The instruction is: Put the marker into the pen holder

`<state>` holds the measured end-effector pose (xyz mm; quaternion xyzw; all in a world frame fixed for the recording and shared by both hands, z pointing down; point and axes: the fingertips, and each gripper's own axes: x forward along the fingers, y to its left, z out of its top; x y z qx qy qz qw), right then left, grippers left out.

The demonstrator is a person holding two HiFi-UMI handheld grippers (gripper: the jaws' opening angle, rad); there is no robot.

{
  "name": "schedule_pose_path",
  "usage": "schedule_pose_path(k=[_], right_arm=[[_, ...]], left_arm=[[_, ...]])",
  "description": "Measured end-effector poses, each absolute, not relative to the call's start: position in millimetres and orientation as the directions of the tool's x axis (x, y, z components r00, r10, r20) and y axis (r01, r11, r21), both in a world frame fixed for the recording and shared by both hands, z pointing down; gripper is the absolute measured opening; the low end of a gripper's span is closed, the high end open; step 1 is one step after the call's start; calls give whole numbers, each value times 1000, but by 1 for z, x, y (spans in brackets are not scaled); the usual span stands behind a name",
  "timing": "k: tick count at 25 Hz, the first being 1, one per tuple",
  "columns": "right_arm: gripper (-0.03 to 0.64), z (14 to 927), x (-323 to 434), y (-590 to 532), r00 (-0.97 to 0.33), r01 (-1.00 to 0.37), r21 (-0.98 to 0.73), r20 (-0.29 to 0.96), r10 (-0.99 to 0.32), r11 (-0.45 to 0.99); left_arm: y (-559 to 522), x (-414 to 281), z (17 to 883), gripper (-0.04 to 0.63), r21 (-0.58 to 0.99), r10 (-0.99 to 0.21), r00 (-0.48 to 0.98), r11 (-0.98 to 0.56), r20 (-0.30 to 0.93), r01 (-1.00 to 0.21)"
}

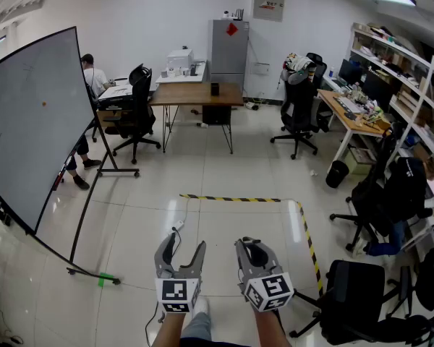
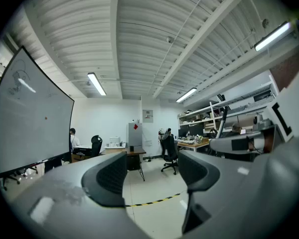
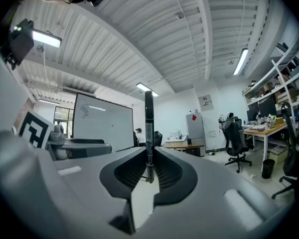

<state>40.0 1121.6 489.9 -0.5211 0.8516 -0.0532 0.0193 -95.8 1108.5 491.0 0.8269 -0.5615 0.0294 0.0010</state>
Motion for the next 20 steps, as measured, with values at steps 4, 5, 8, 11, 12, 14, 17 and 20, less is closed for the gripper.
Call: schedule_pose_path(k=[4, 5, 8, 11, 12, 14, 17, 20], right_arm=[[48, 477, 7, 1038, -458, -883, -109, -1, -889, 456], [48, 471, 2, 1018, -452, -886, -106, -15, -892, 451], [48, 448, -10, 970, -430, -897, -76, -73, -900, 435], [48, 446, -21, 929, -430, -899, -60, -70, -900, 434], [48, 450, -24, 915, -432, -898, -60, -55, -900, 435], [48, 457, -24, 889, -435, -898, -66, -28, -900, 436], [48, 459, -19, 849, -439, -895, -78, -24, -898, 439], [48, 463, -11, 803, -434, -897, -76, -30, -900, 436]], left_arm=[[1029, -128, 488, 324, -42, -927, 371, -373, 47, -927], [1012, -135, 486, 324, -36, -928, 370, -371, 45, -928], [963, -150, 473, 324, -33, -928, 371, -372, 25, -928], [917, -161, 474, 324, -23, -925, 380, -380, 21, -925], [902, -163, 479, 324, -11, -923, 384, -385, 31, -923], [875, -164, 487, 324, 11, -920, 389, -389, 49, -921], [834, -161, 490, 323, 22, -920, 390, -389, 48, -921], [790, -153, 495, 321, 22, -915, 400, -399, 49, -917]])
